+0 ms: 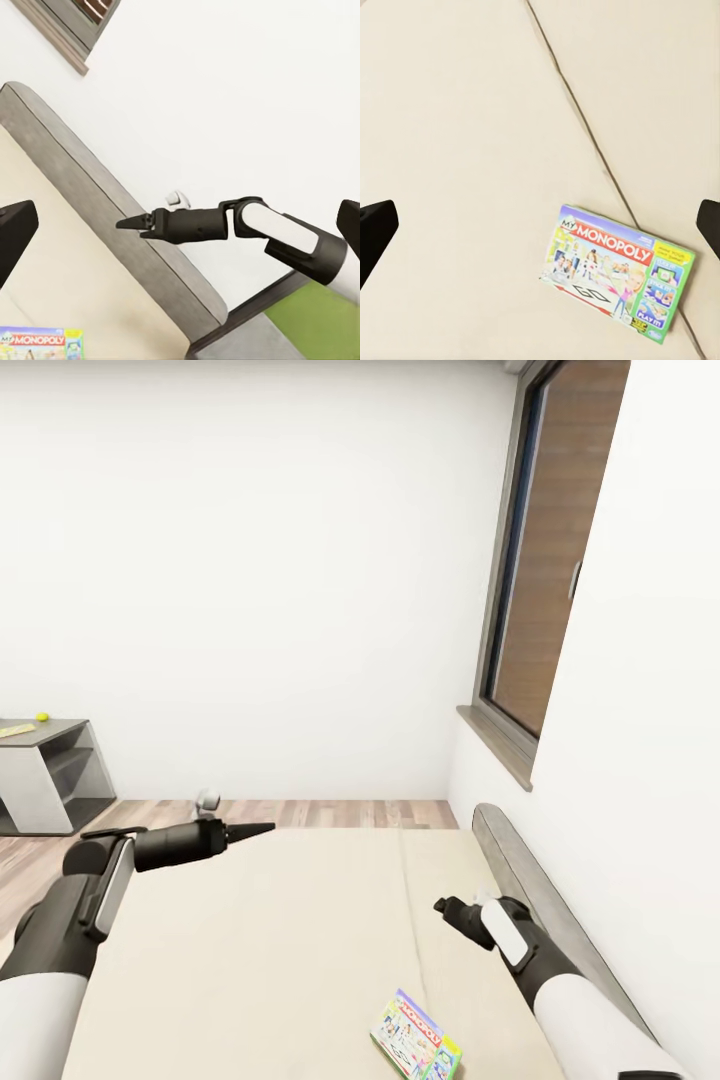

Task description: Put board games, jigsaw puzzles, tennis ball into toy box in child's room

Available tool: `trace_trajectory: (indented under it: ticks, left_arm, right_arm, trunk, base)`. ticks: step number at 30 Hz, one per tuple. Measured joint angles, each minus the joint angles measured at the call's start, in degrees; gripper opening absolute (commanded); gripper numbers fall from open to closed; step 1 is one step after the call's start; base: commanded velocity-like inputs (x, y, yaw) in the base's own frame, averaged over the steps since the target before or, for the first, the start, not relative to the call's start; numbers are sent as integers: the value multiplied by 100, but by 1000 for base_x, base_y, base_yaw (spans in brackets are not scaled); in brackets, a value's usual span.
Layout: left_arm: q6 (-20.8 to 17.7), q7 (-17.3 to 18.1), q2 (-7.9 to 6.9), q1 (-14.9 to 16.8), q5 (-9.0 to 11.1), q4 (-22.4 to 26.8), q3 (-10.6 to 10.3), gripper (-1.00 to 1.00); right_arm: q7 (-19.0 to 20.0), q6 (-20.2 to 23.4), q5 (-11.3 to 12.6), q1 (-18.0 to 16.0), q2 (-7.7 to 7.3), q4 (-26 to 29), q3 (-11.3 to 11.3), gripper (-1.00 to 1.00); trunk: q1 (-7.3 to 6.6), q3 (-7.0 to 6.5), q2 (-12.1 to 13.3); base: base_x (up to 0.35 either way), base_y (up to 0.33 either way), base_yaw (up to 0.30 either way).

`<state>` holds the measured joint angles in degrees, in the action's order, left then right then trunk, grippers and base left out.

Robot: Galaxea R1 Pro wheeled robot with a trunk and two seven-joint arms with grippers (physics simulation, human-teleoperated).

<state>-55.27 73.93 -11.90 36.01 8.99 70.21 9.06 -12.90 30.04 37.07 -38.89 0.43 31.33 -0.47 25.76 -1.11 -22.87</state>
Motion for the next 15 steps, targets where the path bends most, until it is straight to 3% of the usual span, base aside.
trace_trajectory:
  ticks: [9, 15]
  left_arm:
    - [-76, 126, -25, -59, 45, 109, 26, 100]
    - [-274, 844, -196, -72, 92, 207, 30, 100]
  right_arm:
    - [-35, -22, -20, -4, 18, 110, 3, 100]
    - [-42, -11, -21, -4, 4, 142, 6, 100]
  trunk:
    - [0, 0, 0]
    - [0, 0, 0]
  base:
    - [0, 0, 0]
    - [0, 0, 0]
